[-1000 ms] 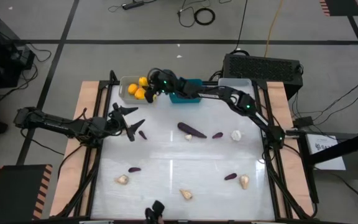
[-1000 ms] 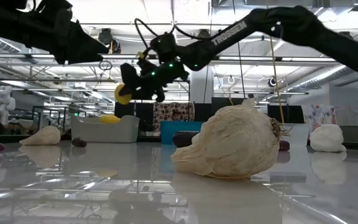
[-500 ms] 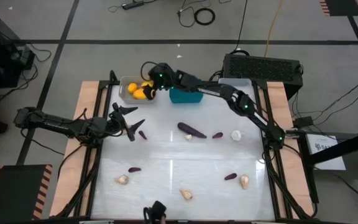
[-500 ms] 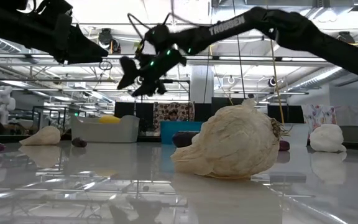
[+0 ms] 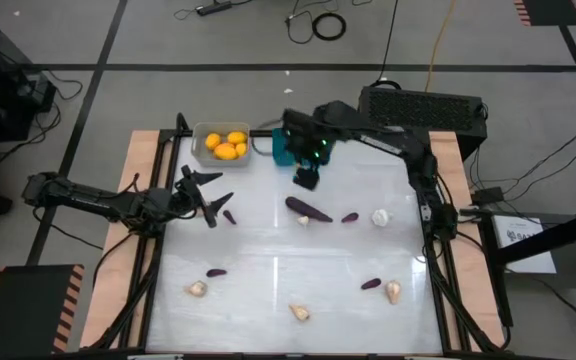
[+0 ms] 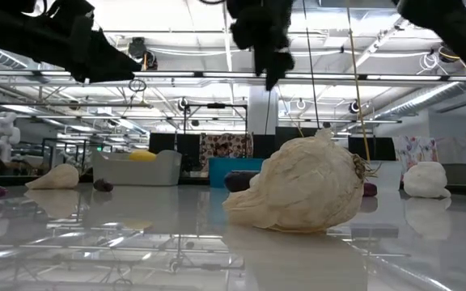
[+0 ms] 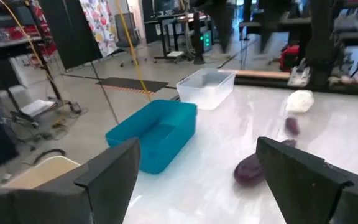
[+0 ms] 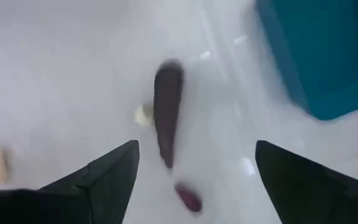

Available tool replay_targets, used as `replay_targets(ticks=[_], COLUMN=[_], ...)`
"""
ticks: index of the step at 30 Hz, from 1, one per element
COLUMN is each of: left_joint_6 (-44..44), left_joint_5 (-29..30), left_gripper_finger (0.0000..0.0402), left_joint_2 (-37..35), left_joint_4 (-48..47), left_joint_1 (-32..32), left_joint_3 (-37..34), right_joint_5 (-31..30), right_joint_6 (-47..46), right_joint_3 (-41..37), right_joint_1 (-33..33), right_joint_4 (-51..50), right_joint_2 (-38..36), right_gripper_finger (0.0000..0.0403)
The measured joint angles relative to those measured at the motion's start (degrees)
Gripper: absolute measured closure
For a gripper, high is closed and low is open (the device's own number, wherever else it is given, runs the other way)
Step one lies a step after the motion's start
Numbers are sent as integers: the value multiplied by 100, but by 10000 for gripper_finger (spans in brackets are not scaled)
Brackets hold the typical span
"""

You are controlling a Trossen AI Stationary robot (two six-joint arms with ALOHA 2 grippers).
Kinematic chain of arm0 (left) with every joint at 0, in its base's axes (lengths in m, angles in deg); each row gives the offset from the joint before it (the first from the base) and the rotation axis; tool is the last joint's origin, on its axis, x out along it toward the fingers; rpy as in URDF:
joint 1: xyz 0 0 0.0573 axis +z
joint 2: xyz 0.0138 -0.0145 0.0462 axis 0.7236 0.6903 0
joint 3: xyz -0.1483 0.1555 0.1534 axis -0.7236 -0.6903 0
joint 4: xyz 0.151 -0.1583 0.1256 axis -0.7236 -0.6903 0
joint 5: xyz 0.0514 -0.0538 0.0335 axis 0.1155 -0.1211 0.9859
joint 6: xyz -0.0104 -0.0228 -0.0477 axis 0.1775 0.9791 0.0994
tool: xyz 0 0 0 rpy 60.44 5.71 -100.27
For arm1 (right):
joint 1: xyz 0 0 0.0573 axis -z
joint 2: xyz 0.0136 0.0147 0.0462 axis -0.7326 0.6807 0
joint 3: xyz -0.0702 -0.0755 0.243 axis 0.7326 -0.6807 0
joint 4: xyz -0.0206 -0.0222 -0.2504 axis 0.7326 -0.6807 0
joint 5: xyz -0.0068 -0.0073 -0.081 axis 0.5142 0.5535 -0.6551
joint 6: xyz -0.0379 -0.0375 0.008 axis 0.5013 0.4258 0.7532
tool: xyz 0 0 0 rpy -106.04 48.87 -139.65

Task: Sort produce into baskets
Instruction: Put the middle top eggplant into the blue bin

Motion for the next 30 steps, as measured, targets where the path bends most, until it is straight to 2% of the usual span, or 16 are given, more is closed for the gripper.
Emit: replay_targets(ticks=[2, 6, 9, 13, 17, 20, 23, 26, 30], left_joint_6=[171, 490, 699, 798, 840, 799, 793, 787, 738], left_joint_5=[-152, -776, -1247, -1416, -1417, -1410, -1407, -1381, -1365], left_gripper_finger=[75, 75, 75, 75, 75, 75, 75, 75, 75], left_joint_2=[0, 3, 26, 75, 200, 322, 436, 537, 614], left_joint_4=[76, 115, 114, 121, 369, 577, 623, 610, 594], left_joint_1=[0, -7, -22, -54, -55, -55, -55, -48, -48], left_joint_3=[42, 255, 315, 315, 314, 315, 315, 315, 315], right_joint_5=[-232, -244, -854, -1925, -2282, -2290, -2281, -2290, -2254], right_joint_6=[19, 5, -453, -1197, -1622, -1420, -966, -613, -513], right_joint_3=[-320, -1152, -2224, -4176, -6270, -7521, -8337, -8831, -9023], right_joint_1=[-303, -1012, -1593, -2310, -2654, -2642, -2485, -2249, -1947], right_joint_4=[177, 306, 529, 1855, 3935, 5660, 6981, 7580, 7689], right_joint_2=[-323, -1247, -2019, -3264, -4224, -4564, -4620, -4459, -4172], right_gripper_finger=[90, 90, 90, 90, 90, 90, 90, 90, 90])
